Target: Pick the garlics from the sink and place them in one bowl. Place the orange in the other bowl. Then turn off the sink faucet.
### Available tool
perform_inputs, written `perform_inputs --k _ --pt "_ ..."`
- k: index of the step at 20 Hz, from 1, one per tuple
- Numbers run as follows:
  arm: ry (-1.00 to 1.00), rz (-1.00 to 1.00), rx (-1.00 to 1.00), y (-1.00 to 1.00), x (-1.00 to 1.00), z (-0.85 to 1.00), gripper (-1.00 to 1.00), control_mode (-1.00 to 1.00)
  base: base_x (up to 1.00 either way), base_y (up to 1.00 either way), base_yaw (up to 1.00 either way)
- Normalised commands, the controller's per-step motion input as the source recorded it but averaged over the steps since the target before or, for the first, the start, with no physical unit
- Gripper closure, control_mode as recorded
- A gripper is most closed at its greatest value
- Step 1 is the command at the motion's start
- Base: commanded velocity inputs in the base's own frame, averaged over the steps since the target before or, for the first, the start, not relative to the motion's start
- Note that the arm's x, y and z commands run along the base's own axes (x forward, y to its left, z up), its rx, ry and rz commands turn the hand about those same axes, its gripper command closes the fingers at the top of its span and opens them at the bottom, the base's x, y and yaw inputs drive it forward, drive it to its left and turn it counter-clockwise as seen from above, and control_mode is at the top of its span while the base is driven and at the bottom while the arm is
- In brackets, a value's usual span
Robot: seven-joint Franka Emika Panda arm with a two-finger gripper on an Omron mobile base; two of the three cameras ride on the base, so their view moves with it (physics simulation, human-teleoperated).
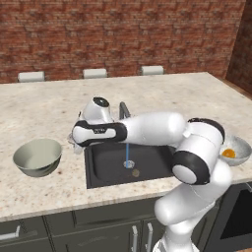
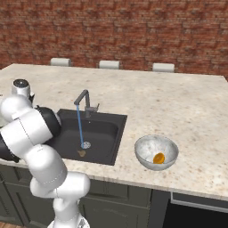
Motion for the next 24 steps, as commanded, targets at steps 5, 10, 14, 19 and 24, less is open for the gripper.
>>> perform_inputs --k 5,10,14,19,24 --pt "0.0 0.12 -0.02 0.72 0.0 0.0 1.0 -1.0 0.0 0.0 0.0" --pt "0.0 0.07 -0.02 0.47 0.0 0.0 1.0 -1.0 0.0 0.0 0.0" --pt "0.0 0.04 -0.04 0.3 0.0 -0.03 1.0 -1.0 0.0 0.0 0.0" --pt "0.0 0.02 -0.06 0.28 0.06 -0.13 1.0 -1.0 0.0 0.0 0.0" --pt "0.0 0.02 -0.08 0.31 0.11 -0.3 1.0 -1.0 0.0 0.0 0.0"
